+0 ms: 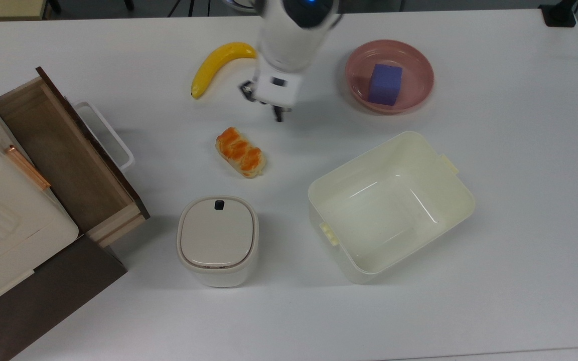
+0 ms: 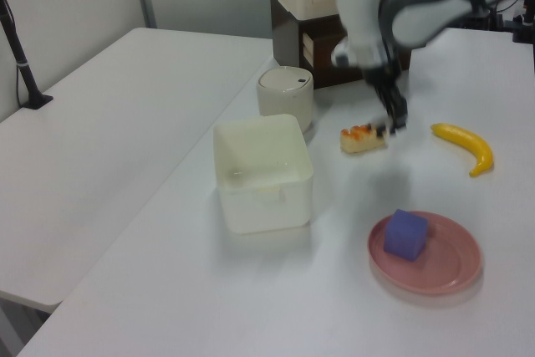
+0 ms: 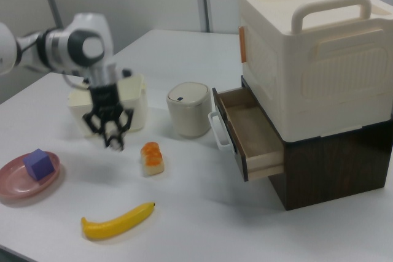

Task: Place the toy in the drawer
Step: 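Carry the panda toy over the open drawer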

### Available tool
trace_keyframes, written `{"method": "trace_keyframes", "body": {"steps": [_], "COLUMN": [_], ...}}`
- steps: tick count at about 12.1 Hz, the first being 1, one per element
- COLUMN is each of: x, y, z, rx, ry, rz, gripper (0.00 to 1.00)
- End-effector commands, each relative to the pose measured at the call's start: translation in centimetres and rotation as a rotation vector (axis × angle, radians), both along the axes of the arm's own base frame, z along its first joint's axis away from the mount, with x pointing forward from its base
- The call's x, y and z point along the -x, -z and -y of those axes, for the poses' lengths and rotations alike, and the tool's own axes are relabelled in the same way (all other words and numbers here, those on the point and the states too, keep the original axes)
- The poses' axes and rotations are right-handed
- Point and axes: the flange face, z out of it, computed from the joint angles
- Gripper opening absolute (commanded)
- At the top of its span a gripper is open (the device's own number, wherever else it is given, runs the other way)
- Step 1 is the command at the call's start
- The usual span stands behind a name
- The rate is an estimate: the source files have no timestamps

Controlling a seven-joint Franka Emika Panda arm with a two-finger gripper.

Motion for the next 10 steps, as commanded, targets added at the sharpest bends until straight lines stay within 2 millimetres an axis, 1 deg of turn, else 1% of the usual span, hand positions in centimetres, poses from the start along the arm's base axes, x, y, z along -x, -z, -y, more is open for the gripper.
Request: {"method": "trace_keyframes", "body": {"steps": [1, 2, 3, 4, 5, 6, 7, 9, 10], "x": [-2.7, -3.3, -3.9, -4.6, -5.3, -6.1, -6.8, -7.5, -7.6], "y": [-8.2, -10.0, -11.0, -12.1, -12.5, -12.4, -11.8, -10.0, -9.9], "z": [6.9, 9.0, 10.8, 13.3, 15.7, 18.3, 19.9, 23.3, 24.5], "rx": [0.049, 0.096, 0.132, 0.151, 0.169, 0.192, 0.215, 0.246, 0.257], "ry": [0.101, 0.116, 0.122, 0.137, 0.141, 0.140, 0.110, 0.096, 0.098], "rz": [0.135, 0.188, 0.239, 0.318, 0.393, 0.458, 0.495, 0.507, 0.532], "gripper": [0.00, 0.00, 0.00, 0.00, 0.00, 0.00, 0.00, 0.02, 0.05]}}
